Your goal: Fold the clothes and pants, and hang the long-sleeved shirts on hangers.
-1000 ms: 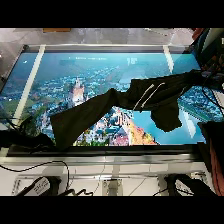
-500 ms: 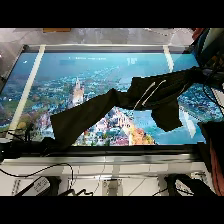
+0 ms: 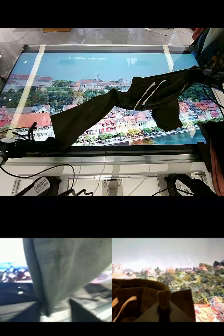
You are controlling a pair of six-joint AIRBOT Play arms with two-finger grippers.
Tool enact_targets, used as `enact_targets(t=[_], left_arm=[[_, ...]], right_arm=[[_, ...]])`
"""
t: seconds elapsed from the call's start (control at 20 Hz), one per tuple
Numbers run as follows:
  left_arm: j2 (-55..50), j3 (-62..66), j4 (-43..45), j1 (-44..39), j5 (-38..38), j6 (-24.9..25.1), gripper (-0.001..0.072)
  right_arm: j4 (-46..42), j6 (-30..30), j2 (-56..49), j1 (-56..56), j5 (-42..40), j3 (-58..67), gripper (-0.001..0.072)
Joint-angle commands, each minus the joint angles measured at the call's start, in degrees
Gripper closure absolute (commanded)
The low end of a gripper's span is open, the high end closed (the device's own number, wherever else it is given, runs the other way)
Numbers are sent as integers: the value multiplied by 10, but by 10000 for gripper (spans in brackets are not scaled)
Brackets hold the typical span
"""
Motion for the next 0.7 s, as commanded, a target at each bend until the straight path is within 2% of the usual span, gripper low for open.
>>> enact_targets(t=[0.0, 0.05, 0.2, 0.3, 0.45, 0.65], left_arm=[[0, 0, -21, -53, 40, 2, 619], [0, 3, -50, -61, 63, 1, 690], [0, 47, -170, -65, 119, 0, 691], [0, 115, -218, -65, 153, 0, 692], [0, 253, -255, -72, 212, -17, 693], [-2, 449, -254, -94, 355, -63, 696]], right_arm=[[0, 0, 0, 0, 0, 0, 678], [0, 0, 0, 0, 0, 0, 678], [-12, 0, -3, 0, -23, 0, 678], [-17, 1, -14, 0, -80, 0, 678], [-15, 51, -52, 0, -152, 23, 679], [-12, 79, -125, 0, -151, 146, 680]])
